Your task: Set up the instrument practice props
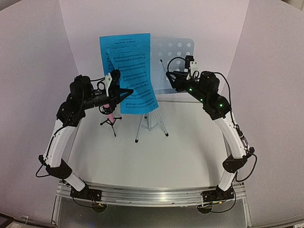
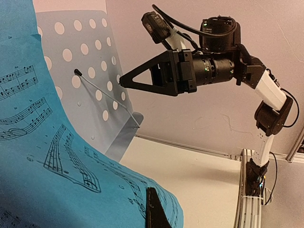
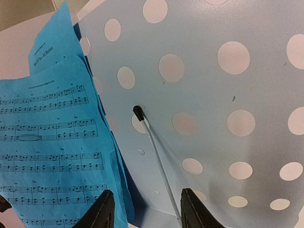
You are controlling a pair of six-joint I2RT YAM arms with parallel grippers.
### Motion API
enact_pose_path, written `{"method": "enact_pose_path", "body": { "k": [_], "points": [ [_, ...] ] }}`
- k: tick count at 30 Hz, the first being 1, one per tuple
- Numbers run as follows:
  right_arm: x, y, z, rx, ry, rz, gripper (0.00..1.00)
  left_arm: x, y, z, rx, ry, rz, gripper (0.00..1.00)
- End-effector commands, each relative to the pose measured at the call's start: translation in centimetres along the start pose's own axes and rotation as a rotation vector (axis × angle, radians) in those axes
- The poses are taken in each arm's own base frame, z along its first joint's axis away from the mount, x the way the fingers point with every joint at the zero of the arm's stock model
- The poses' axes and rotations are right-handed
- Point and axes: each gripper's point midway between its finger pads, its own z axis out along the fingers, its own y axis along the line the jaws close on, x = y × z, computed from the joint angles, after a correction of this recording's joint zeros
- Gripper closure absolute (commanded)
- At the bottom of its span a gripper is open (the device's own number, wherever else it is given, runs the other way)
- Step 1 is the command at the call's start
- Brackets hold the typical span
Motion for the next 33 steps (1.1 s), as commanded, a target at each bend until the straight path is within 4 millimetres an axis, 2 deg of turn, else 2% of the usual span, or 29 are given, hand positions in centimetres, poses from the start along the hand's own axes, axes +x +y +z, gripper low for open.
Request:
{"method": "enact_pose_path", "body": {
  "k": [1,7,11,14,26,33],
  "points": [
    [0.3,0.5,1.0,-0.024,0.002,-0.02,0.54,-0.7,0.3,-0.7,-0.032,-0.008,0.093,1.0],
    [0.7,0.1,1.7,-0.008,0.005,-0.033,0.58,-0.2,0.7,-0.3,-0.045,0.005,0.174,1.0],
    [0.9,0.1,2.0,-0.009,0.005,-0.041,0.72,0.1,1.2,0.1,-0.058,0.015,0.221,1.0],
    [1.1,-0.4,2.2,0.011,0.006,-0.048,0.76,0.2,1.4,0.3,-0.064,0.02,0.245,1.0],
    [1.6,-1.3,3.0,0.056,0.005,-0.112,0.78,-0.1,1.5,0.5,-0.061,0.006,0.289,1.0],
    [1.8,-1.4,2.9,0.07,0.006,-0.152,0.93,0.1,1.0,0.3,-0.04,0.009,0.331,1.0]
  ]
}}
